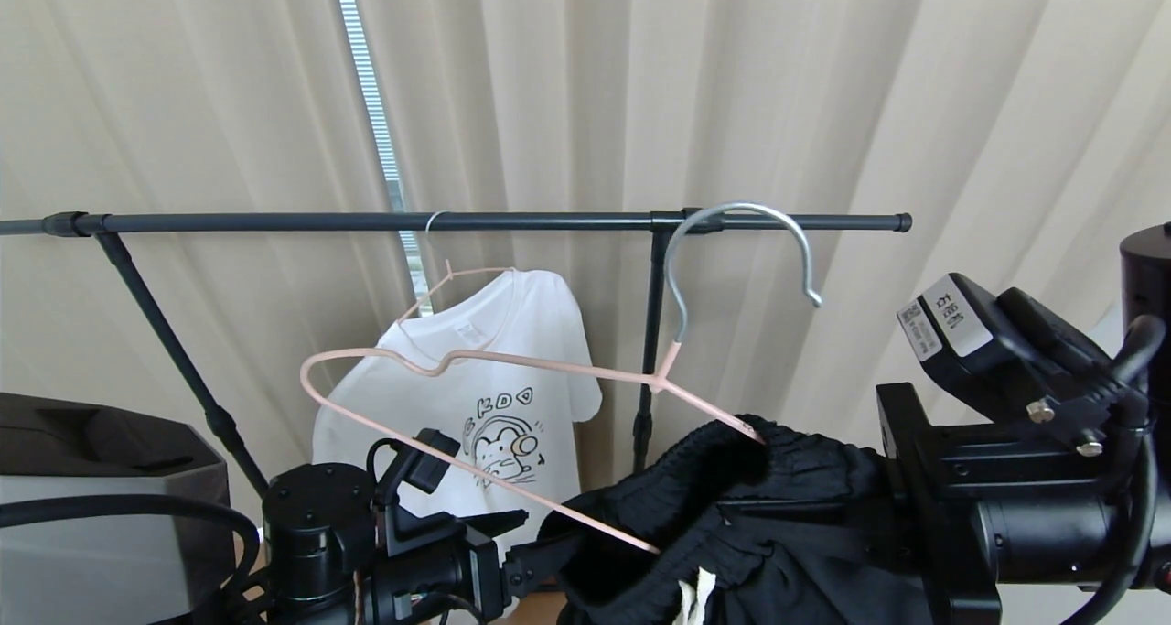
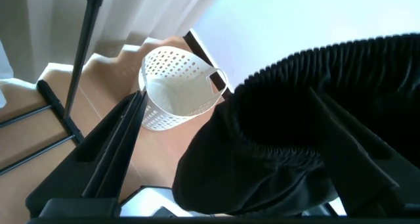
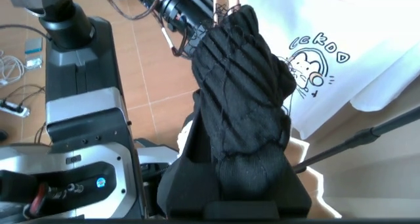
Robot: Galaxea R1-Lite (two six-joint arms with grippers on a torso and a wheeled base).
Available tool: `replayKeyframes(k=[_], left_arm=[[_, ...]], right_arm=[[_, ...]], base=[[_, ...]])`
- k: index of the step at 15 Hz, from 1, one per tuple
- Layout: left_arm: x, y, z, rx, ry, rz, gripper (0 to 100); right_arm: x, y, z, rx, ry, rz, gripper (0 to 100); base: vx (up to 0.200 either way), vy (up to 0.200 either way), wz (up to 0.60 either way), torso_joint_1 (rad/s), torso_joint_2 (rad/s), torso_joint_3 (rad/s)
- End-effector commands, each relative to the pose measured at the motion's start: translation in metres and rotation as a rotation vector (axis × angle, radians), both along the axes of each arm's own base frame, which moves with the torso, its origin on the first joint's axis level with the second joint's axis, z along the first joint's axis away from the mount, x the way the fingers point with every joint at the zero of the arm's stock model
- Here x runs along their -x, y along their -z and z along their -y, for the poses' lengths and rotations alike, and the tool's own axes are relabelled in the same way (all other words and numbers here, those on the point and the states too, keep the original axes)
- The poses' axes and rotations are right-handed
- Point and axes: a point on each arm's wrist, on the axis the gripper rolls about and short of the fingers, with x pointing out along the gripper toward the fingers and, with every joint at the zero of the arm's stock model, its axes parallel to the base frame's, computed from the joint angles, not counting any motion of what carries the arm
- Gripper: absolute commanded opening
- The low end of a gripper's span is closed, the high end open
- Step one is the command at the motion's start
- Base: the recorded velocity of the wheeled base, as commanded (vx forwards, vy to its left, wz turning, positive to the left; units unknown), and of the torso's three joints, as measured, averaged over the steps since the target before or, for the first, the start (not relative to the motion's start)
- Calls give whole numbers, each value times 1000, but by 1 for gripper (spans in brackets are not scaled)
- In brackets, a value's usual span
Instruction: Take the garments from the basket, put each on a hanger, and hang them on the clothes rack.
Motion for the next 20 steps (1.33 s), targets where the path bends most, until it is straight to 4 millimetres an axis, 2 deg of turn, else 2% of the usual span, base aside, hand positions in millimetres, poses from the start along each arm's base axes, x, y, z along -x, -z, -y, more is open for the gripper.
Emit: replayKeyframes(k=[1,2,3,13,20], left_arm=[[1,0,1,-1,4,-1,100],[1,1,0,-2,4,-2,100],[2,1,0,-5,4,-7,0],[2,2,-1,-22,10,12,0],[-1,-12,-10,6,-29,60,0]], right_arm=[[1,-1,1,-5,1,2,0],[3,-2,2,-11,0,6,0],[4,-4,3,-17,0,11,0],[-3,-3,5,-31,37,0,0],[-20,17,13,64,72,32,0]], base=[[0,0,0,0,0,0],[0,0,0,0,0,0],[0,0,0,0,0,0],[0,0,0,0,0,0],[0,0,0,0,0,0]])
